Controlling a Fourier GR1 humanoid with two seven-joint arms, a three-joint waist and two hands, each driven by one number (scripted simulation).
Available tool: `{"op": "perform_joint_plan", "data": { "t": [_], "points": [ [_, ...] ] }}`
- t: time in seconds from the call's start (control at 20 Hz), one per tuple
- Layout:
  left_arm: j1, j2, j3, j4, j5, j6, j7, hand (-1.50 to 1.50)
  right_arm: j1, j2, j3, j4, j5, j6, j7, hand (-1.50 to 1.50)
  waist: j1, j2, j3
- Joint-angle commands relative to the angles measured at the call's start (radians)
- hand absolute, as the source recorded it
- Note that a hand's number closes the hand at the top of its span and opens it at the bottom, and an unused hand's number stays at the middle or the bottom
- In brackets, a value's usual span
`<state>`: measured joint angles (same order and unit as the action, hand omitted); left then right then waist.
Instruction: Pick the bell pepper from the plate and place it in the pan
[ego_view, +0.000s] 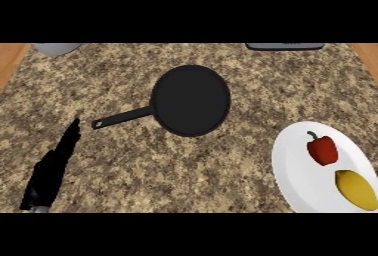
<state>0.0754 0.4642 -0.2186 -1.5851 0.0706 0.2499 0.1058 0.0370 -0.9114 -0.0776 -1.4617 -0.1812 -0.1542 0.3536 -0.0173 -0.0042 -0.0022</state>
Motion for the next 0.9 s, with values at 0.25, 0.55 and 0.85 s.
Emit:
{"op": "perform_joint_plan", "data": {
  "t": [0.25,0.55,0.85],
  "points": [
    [-0.059,-0.022,0.021,0.050,-0.010,-0.034,0.003,0.00,-0.140,-0.123,0.066,-0.084,-0.077,0.316,0.207,-1.50,0.027,0.006,0.001],
    [0.007,-0.039,0.018,-0.016,-0.039,-0.042,0.000,0.00,-0.279,-0.096,0.114,-0.069,-0.053,0.413,0.381,-1.50,0.030,0.005,0.002],
    [-0.018,-0.053,0.034,0.021,-0.046,-0.068,-0.008,0.00,-0.485,0.004,0.203,0.046,-0.062,0.512,0.547,-1.50,0.038,0.008,0.002]
  ]
}}
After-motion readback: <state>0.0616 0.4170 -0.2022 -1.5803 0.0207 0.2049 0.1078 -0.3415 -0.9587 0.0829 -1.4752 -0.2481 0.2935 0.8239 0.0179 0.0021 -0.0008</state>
